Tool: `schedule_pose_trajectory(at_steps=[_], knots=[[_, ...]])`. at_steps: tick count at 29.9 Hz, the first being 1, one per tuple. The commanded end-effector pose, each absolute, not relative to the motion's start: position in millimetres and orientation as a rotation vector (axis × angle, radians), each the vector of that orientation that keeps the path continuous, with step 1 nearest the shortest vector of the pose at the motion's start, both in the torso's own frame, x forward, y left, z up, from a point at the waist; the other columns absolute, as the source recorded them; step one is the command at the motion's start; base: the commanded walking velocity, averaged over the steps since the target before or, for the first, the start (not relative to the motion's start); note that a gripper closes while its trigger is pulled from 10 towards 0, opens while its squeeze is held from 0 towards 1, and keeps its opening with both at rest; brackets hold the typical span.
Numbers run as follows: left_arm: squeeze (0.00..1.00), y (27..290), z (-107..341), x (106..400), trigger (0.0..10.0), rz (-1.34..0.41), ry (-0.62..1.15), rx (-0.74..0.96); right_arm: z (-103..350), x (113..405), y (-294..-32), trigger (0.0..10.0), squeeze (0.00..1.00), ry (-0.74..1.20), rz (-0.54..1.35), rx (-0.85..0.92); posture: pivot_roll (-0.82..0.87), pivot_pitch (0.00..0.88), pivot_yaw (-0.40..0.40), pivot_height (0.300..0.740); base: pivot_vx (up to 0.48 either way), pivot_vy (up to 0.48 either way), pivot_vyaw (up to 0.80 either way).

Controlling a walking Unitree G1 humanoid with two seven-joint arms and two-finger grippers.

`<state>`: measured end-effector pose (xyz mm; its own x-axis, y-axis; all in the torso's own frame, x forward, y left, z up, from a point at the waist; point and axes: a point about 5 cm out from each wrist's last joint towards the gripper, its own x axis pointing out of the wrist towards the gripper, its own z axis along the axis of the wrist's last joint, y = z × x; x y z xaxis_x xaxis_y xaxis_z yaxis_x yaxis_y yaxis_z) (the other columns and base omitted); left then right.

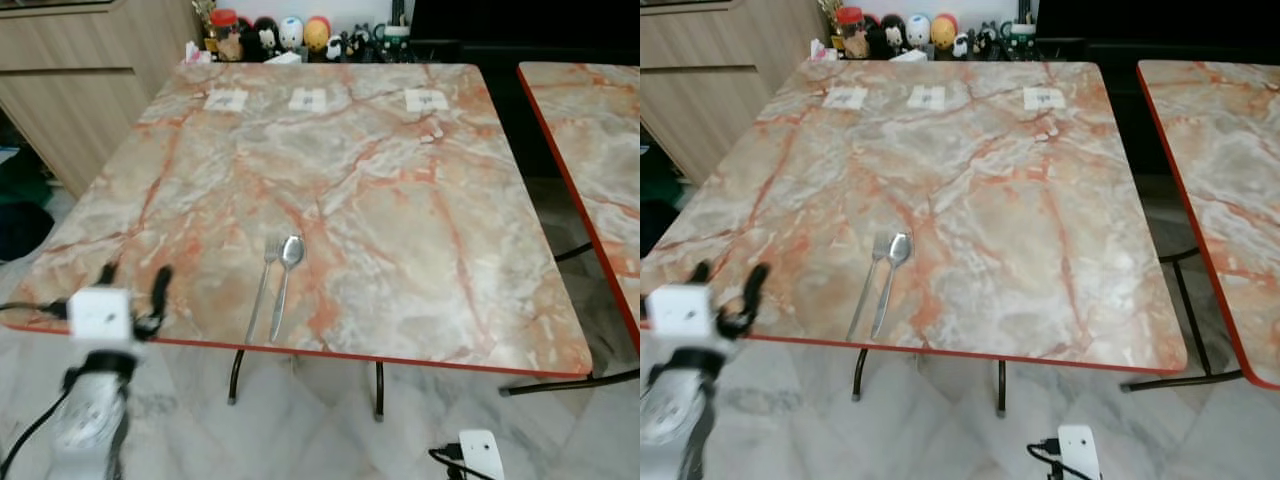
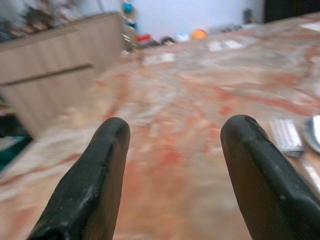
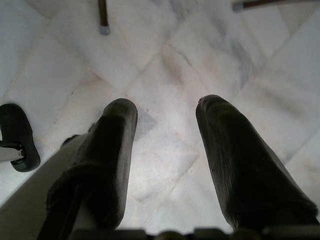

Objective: Setting the table

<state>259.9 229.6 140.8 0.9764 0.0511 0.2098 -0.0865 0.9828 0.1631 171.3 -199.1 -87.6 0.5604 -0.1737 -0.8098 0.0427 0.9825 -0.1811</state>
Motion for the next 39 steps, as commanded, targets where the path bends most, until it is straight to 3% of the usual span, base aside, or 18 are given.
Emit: schedule_pose_trajectory(at_steps=[1, 28, 39], knots=[[0.0, 219.4, 135.4, 265.7, 10.0, 0.029, -0.163, 0.138, -91.0, 163.0, -200.4, 10.0, 0.0, 0.991, -0.147, -0.129, -0.05, 0.121, 0.056, 0.74, 0.0, 0.0, -0.8], [0.0, 215.1, 136.3, 268.3, 10.0, 0.008, -0.147, 0.119, -90.9, 163.5, -199.3, 10.0, 0.0, 0.988, -0.141, -0.137, -0.03, 0.131, 0.059, 0.74, 0.0, 0.0, -0.77], [0.0, 215.8, 136.7, 267.8, 10.0, 0.004, -0.125, 0.088, -90.2, 164.5, -199.0, 10.0, 0.0, 0.973, -0.134, -0.141, -0.03, 0.133, 0.063, 0.74, 0.0, 0.0, 0.0]])
